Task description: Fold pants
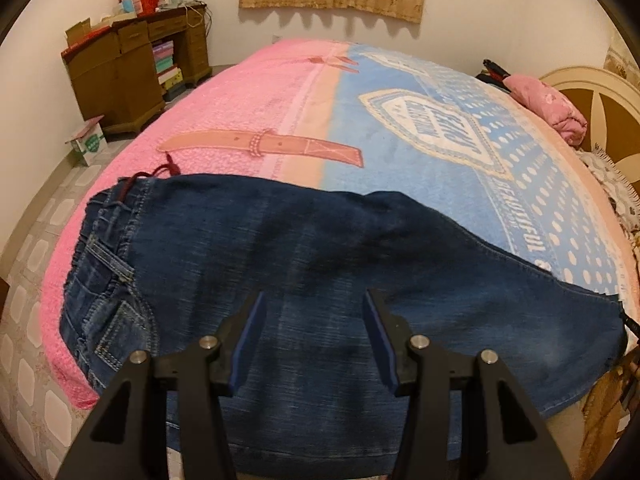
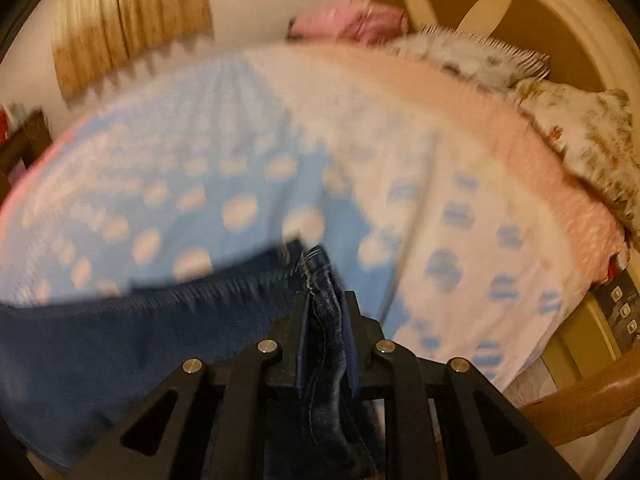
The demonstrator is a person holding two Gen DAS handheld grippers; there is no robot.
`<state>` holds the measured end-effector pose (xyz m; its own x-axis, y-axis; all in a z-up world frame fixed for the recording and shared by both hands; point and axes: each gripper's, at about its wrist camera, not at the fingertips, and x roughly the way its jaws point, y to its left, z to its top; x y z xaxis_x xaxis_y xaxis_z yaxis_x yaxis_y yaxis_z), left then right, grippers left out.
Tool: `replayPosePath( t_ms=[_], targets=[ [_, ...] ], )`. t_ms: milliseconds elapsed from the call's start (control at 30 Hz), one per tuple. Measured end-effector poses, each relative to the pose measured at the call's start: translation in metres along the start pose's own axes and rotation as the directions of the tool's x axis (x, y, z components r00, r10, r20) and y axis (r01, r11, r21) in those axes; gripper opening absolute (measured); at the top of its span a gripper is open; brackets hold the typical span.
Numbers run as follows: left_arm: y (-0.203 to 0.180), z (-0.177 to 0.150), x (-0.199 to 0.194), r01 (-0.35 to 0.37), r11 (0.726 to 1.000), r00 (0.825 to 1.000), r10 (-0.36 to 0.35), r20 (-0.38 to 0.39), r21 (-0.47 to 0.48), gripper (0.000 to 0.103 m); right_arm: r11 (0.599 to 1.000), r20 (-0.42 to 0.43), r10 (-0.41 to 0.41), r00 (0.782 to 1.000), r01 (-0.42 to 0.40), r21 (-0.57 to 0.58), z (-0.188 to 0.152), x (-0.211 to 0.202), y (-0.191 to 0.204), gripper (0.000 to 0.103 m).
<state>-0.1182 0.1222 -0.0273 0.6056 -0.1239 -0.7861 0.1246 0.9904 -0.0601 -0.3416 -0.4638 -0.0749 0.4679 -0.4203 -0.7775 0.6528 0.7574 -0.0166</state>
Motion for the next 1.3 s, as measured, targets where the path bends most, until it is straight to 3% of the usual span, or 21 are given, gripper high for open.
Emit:
replayPosePath(
  t_ms=[67,167,233,300,367,433,500,600,633,700,733,867,933,1000,1133,1233,1300],
  targets=[
    [0.004,-0.001,0.002,-0.011,1.000,1.000,0.011,-0.002,-0.004,0.052,1.000,0.032,0.013,0.999,-0.013,-0.014,-0.006,-0.002,-0.001,0.021],
    [0.018,-0.002,0.005,-0.039,0.999,0.999,0.038,-0.018,-0.035,0.052,0.992,0.035,0.092,0.995,-0.095,0.086,-0.005,-0.009,-0.020,0.029],
    [0.032,-0.003,0.004,-0.053,0.997,0.999,0.052,-0.012,-0.060,0.052,0.984,0.091,0.040,0.995,-0.055,0.170,-0.003,-0.026,-0.033,0.029],
    [0.049,-0.004,0.001,-0.067,0.994,0.998,0.067,-0.004,-0.089,0.052,0.970,0.196,-0.068,0.978,0.019,0.244,-0.001,-0.058,-0.038,0.029],
    [0.062,-0.006,0.000,-0.085,0.991,0.996,0.085,-0.002,-0.102,0.052,0.972,0.250,-0.065,0.966,0.004,0.235,0.002,-0.081,-0.024,0.029],
    [0.075,-0.008,-0.001,-0.095,0.988,0.995,0.096,0.002,-0.119,0.052,0.983,0.244,0.107,0.964,-0.139,0.117,0.011,-0.093,0.021,0.029],
    [0.083,-0.009,-0.002,-0.083,0.986,0.996,0.085,0.010,-0.142,0.052,0.963,0.196,0.268,0.943,-0.269,-0.020,0.018,-0.097,0.080,0.029],
    [0.096,-0.011,-0.002,-0.076,0.979,0.997,0.081,0.018,-0.187,0.053,0.860,0.097,0.491,0.866,-0.465,-0.208,0.019,-0.106,0.191,0.029],
    [0.101,-0.012,0.000,-0.079,0.977,0.997,0.082,0.007,-0.197,0.054,0.819,0.056,0.546,0.836,-0.518,-0.247,0.018,-0.108,0.232,0.029],
    [0.111,-0.015,0.003,-0.118,0.975,0.993,0.118,-0.008,-0.189,0.054,0.765,0.003,0.604,0.797,-0.579,-0.283,0.018,-0.108,0.294,0.029],
    [0.118,-0.018,0.004,-0.149,0.973,0.989,0.149,-0.012,-0.176,0.054,0.736,-0.024,0.627,0.779,-0.602,-0.310,0.018,-0.107,0.335,0.029],
    [0.156,-0.031,0.010,-0.258,0.953,0.966,0.253,-0.049,-0.161,0.054,0.692,-0.084,0.638,0.766,-0.617,-0.375,0.014,-0.100,0.443,0.029],
    [0.179,-0.038,0.010,-0.249,0.950,0.969,0.242,-0.058,-0.191,0.061,0.693,-0.096,0.645,0.758,-0.633,-0.345,0.018,-0.086,0.484,0.029],
    [0.193,-0.040,0.005,-0.171,0.956,0.985,0.165,-0.044,-0.237,0.062,0.699,-0.127,0.647,0.752,-0.652,-0.295,0.017,-0.071,0.508,0.029],
    [0.177,-0.024,-0.008,-0.216,0.967,0.973,0.225,0.057,-0.132,0.060,0.660,-0.263,0.642,0.720,-0.694,-0.289,-0.012,-0.058,0.551,0.029],
    [0.163,-0.010,-0.006,-0.168,0.982,0.979,0.177,0.104,-0.092,0.060,0.623,-0.313,0.661,0.682,-0.731,-0.278,-0.043,-0.061,0.557,0.029],
    [0.155,0.001,0.005,-0.132,0.988,0.983,0.141,0.119,-0.080,0.060,0.620,-0.341,0.660,0.669,-0.742,-0.255,-0.059,-0.059,0.553,0.029]
  ],
)
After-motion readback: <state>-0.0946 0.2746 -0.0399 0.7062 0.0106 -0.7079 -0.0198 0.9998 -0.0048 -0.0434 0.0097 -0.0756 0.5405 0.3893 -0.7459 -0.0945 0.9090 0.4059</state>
